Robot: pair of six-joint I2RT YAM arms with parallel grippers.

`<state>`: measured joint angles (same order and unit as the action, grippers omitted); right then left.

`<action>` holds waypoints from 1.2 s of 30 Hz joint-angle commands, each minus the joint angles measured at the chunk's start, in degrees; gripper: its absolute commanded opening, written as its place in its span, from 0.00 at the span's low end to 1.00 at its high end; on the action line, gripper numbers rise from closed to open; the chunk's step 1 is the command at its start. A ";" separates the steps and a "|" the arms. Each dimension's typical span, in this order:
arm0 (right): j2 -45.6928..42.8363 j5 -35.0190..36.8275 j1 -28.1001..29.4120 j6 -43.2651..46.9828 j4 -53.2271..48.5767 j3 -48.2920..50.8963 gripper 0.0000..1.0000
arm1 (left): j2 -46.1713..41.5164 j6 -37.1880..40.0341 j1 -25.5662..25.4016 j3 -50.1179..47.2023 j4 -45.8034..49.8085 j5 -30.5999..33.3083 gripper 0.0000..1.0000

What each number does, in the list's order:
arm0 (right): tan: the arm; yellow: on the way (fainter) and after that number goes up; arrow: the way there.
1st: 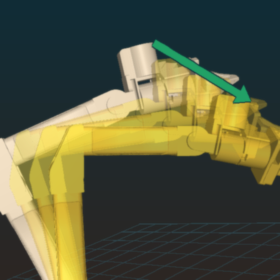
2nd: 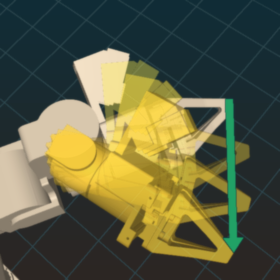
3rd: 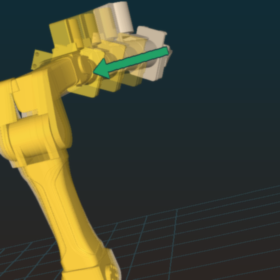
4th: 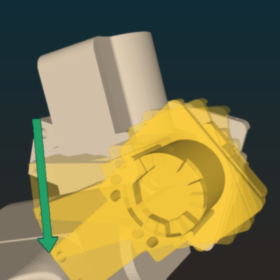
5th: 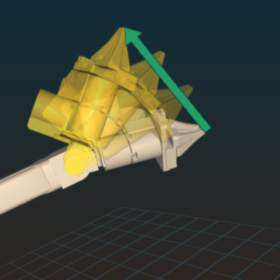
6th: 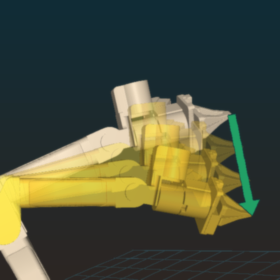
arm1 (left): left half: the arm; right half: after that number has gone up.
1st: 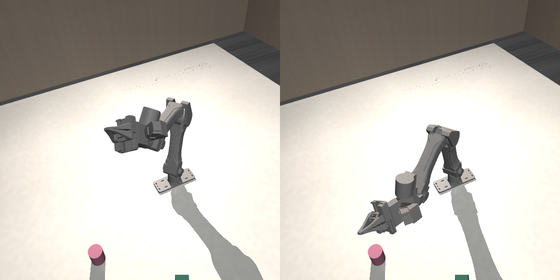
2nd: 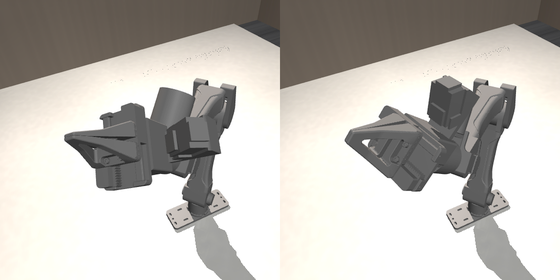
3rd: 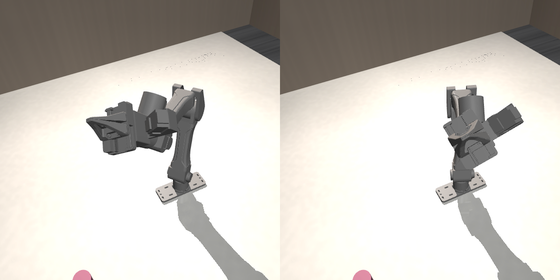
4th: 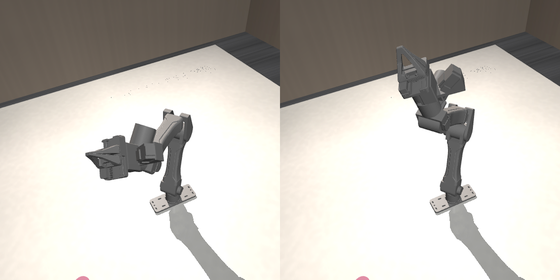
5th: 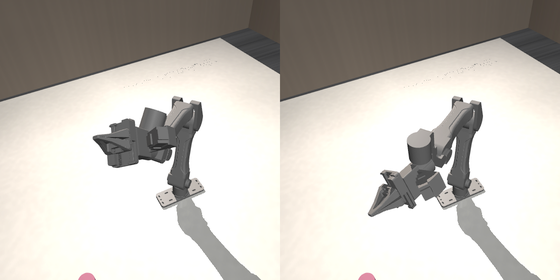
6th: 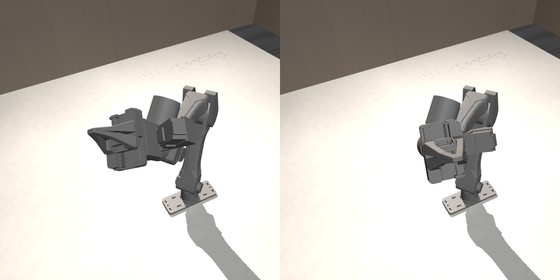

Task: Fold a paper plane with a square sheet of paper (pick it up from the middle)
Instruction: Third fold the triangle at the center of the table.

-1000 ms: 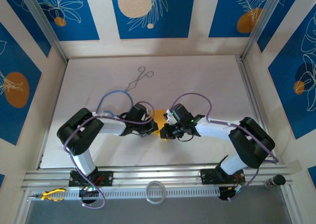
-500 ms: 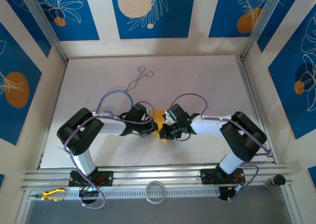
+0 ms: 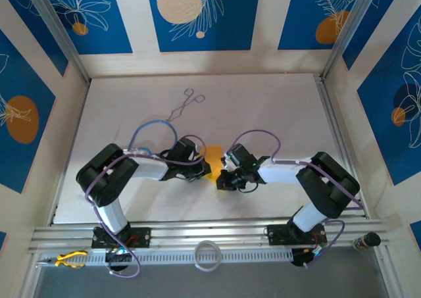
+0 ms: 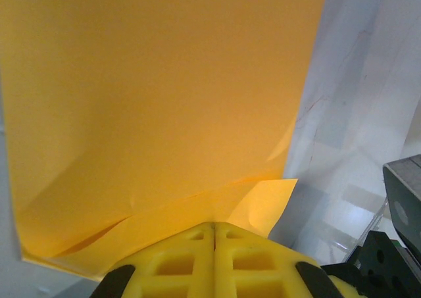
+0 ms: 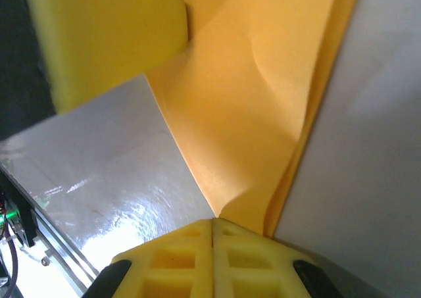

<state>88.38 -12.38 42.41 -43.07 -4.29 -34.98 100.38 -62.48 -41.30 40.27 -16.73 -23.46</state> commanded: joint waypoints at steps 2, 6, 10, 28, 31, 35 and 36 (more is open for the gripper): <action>-3.33 -0.17 0.04 -0.79 -4.04 1.53 0.06 | 1.46 1.57 -0.22 0.16 2.76 2.39 0.00; -5.91 -1.32 0.07 -0.83 -4.86 0.30 0.06 | 1.44 1.59 -0.19 0.25 2.67 2.36 0.00; -5.53 -2.59 -0.05 -1.06 -3.16 -2.00 0.06 | 1.49 1.62 -0.22 0.33 2.58 2.28 0.00; 2.77 -2.03 -1.13 -3.10 -2.12 -1.15 0.07 | 1.67 1.81 -0.14 0.38 2.76 2.50 0.00; -0.05 -3.85 -1.63 -2.90 -1.61 1.90 0.07 | 1.82 1.65 -0.17 0.33 2.93 2.81 0.00; -3.35 -4.34 -1.71 -3.40 -2.07 5.48 0.07 | 1.59 1.68 -0.01 0.16 3.37 3.19 0.00; -4.02 -4.30 -1.72 -3.47 -2.34 6.21 0.07 | 1.46 1.71 -0.08 0.16 3.45 3.22 0.00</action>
<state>86.04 -15.40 40.84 -46.17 -2.81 -31.18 100.62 -62.48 -41.28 40.56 -16.69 -23.42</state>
